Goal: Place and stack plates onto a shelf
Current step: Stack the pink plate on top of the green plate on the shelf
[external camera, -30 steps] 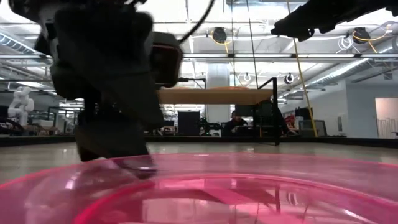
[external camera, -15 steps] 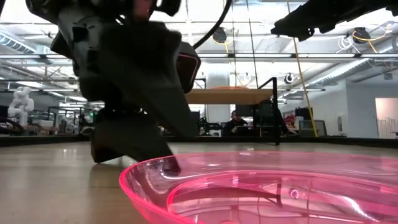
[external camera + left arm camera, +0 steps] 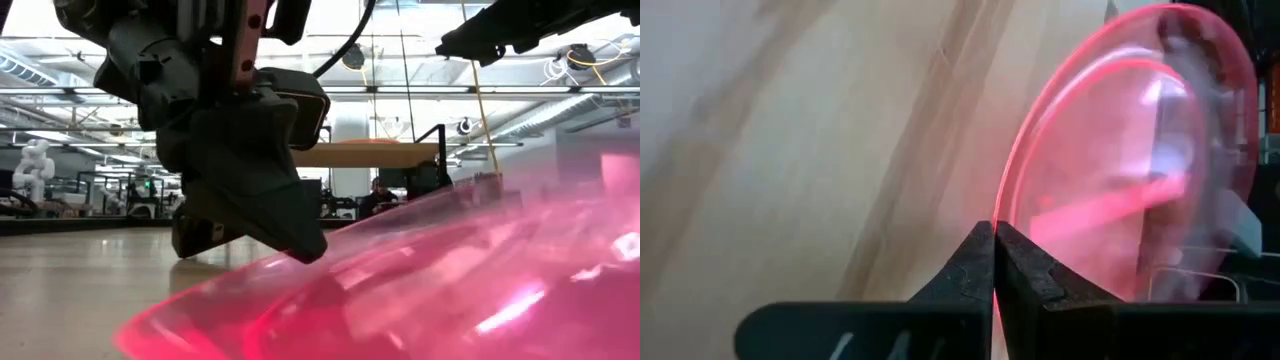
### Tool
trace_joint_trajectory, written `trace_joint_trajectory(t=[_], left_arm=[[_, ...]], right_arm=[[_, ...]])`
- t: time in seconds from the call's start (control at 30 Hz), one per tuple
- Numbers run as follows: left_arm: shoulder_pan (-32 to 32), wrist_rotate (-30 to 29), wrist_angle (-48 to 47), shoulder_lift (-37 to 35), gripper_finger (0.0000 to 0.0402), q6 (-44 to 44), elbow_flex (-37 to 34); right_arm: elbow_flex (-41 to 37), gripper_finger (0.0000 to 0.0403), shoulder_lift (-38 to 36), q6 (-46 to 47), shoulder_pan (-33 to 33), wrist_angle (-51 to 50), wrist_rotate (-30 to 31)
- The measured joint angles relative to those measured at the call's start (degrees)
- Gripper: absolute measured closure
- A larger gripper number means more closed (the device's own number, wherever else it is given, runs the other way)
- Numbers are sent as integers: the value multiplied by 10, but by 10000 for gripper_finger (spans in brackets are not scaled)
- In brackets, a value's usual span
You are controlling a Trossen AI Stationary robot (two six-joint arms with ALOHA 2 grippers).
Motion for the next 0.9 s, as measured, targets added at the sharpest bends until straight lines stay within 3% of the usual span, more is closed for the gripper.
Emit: trace_joint_trajectory(t=[0.17, 0.3, 0.6, 0.9], left_arm=[[10, -2, -12, -11, 399, 13, -2], [20, -9, -65, -64, 400, 35, -1], [68, -80, -319, -271, 400, 93, -1], [193, -126, -484, -473, 401, 102, -1]], right_arm=[[0, 248, 0, 0, 0, 0, 0], [0, 248, 0, 0, 0, 0, 0], [0, 248, 0, -13, 0, -3, 0], [0, 248, 0, -40, 0, -2, -2]])
